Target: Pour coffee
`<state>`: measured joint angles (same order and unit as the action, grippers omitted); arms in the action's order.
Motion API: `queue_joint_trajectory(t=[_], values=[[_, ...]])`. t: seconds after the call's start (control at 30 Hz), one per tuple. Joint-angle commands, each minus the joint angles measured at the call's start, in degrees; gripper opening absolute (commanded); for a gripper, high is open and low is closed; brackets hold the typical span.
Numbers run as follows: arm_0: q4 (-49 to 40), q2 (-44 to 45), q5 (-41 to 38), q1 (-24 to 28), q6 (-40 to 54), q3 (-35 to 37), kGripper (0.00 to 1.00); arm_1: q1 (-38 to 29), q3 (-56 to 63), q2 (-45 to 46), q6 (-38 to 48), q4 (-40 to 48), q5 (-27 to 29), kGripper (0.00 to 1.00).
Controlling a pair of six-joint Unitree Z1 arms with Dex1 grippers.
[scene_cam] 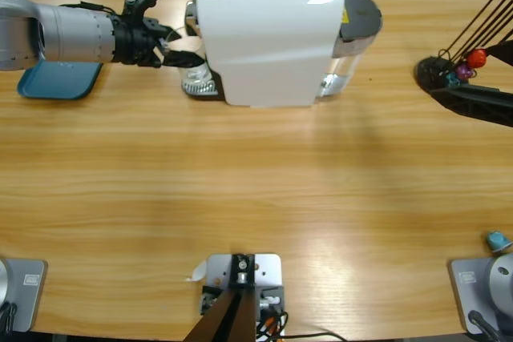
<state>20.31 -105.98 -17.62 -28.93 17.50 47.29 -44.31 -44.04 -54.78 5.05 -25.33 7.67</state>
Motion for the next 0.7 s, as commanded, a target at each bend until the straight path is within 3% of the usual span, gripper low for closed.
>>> queue_joint_trajectory(t=[0.03, 0.1, 0.17, 0.2, 0.27, 0.7], values=[[-0.48, -1.82, -1.19, -1.45, 0.08, -1.28, 0.465, 0.72, 2.20, 0.75, -0.66, 0.34, -0.97, 0.996], [-0.54, -1.24, -1.00, -1.48, 0.08, -2.27, 0.582, 0.72, 2.20, 0.73, -0.66, 0.37, -0.99, 0.996], [-0.54, -0.77, -0.64, -1.48, 0.06, -3.04, 0.831, 0.72, 2.20, 0.78, -0.66, 0.37, -1.11, 0.996], [-0.54, -0.57, -0.57, -1.41, 0.01, -3.31, 0.907, 0.72, 2.20, 0.82, -0.66, 0.39, -1.32, 0.996], [-0.54, -0.01, -0.57, -1.16, -0.01, -3.64, 0.982, 0.72, 2.25, 0.82, -0.66, 0.46, -1.52, 0.996], [-3.42, 6.76, 2.50, -0.51, -0.01, -6.33, 0.996, 0.72, 2.52, 0.05, -0.66, 1.27, -2.52, 0.996]])
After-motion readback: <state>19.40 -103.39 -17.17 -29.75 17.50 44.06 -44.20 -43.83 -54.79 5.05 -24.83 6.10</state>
